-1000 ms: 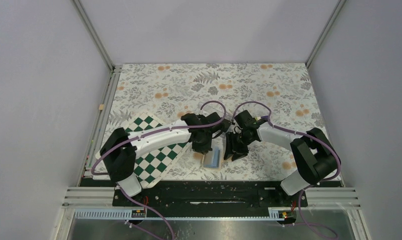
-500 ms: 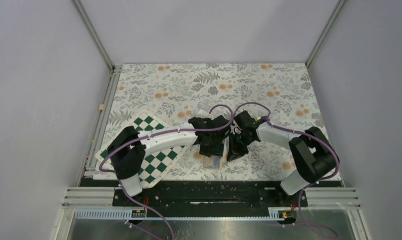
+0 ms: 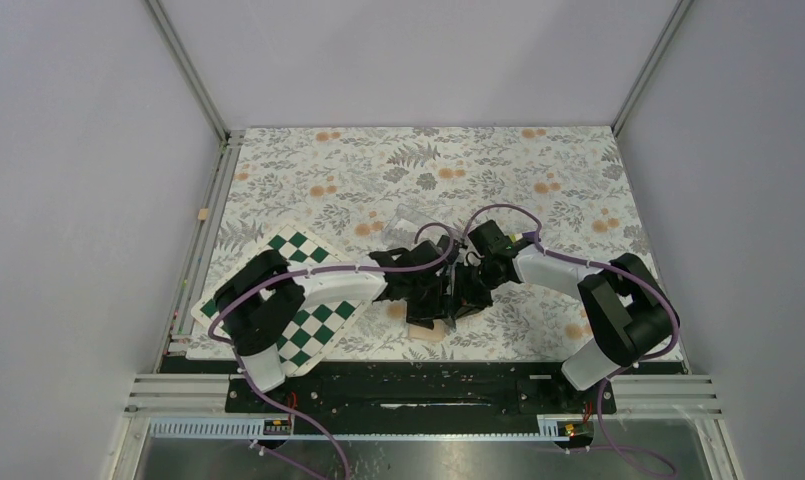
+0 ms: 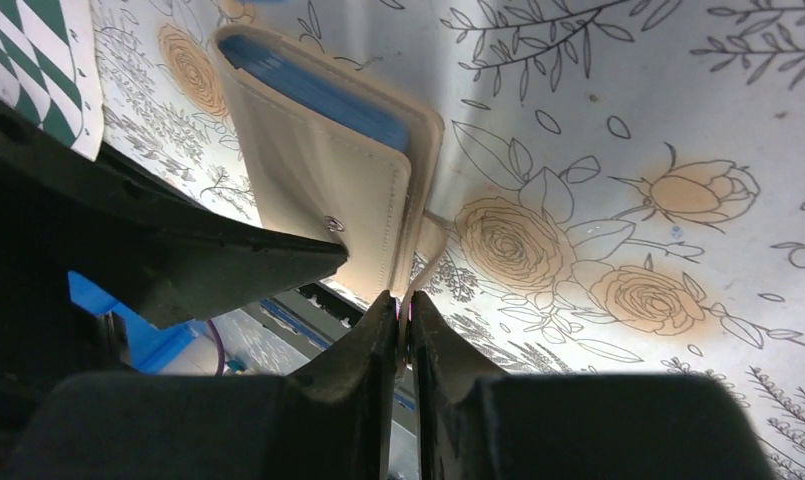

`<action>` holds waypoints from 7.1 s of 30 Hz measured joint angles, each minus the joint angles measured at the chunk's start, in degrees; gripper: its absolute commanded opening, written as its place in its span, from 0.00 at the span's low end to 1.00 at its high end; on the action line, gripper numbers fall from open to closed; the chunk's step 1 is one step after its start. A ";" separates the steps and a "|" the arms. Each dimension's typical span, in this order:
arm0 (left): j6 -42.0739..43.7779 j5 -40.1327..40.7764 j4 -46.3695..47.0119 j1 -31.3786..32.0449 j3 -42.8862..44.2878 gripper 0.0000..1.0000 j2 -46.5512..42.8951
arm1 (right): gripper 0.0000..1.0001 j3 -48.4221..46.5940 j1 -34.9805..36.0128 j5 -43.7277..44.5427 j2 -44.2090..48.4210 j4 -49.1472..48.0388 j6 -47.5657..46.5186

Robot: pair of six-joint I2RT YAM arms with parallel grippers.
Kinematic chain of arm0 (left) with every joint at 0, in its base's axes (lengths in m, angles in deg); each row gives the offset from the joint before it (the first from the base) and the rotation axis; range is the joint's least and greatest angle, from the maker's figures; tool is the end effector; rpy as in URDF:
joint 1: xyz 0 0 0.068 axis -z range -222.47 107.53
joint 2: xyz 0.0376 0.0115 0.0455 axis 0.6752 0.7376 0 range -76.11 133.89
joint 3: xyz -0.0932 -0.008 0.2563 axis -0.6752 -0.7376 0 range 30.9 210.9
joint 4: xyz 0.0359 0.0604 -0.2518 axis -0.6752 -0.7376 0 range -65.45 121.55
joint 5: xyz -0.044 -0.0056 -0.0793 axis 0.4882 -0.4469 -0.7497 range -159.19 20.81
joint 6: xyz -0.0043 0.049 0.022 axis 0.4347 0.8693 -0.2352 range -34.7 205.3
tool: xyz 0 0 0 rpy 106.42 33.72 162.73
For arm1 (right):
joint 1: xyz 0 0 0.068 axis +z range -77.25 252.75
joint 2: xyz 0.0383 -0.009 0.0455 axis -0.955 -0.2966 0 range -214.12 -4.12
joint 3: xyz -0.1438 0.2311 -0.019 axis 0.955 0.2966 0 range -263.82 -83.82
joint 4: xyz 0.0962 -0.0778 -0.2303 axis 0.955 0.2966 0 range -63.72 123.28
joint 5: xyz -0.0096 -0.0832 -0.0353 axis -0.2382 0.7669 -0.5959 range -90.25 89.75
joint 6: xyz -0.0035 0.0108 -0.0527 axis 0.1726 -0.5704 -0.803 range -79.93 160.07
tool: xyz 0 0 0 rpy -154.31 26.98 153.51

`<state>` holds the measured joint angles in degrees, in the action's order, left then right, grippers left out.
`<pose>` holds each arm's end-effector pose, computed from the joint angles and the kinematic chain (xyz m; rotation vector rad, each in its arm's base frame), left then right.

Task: Put the credit cards into the card holder
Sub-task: Close the card holder at the center of the board.

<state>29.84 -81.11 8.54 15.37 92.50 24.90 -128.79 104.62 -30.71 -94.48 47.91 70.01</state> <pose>0.1791 -0.2986 0.1671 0.1368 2.9465 -0.7737 0.2258 0.1617 0.1489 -0.2103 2.9071 0.9838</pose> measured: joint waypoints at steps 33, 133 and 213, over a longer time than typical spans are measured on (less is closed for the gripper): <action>0.42 -6.10 5.03 -8.55 -13.99 0.00 -8.15 | 0.32 1.40 0.02 -9.22 -0.07 -3.76 4.57; 4.07 -3.04 -0.39 -8.17 -2.14 0.00 -3.76 | 0.32 -8.17 -2.25 -5.09 -11.17 -5.92 -2.91; 8.13 -1.09 -6.91 -6.32 2.16 0.00 1.05 | 0.05 -7.89 -2.23 -4.17 -8.48 0.44 -4.90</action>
<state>37.97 -82.20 1.64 9.06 94.67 25.95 -136.68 102.39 -34.88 -102.96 48.34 65.11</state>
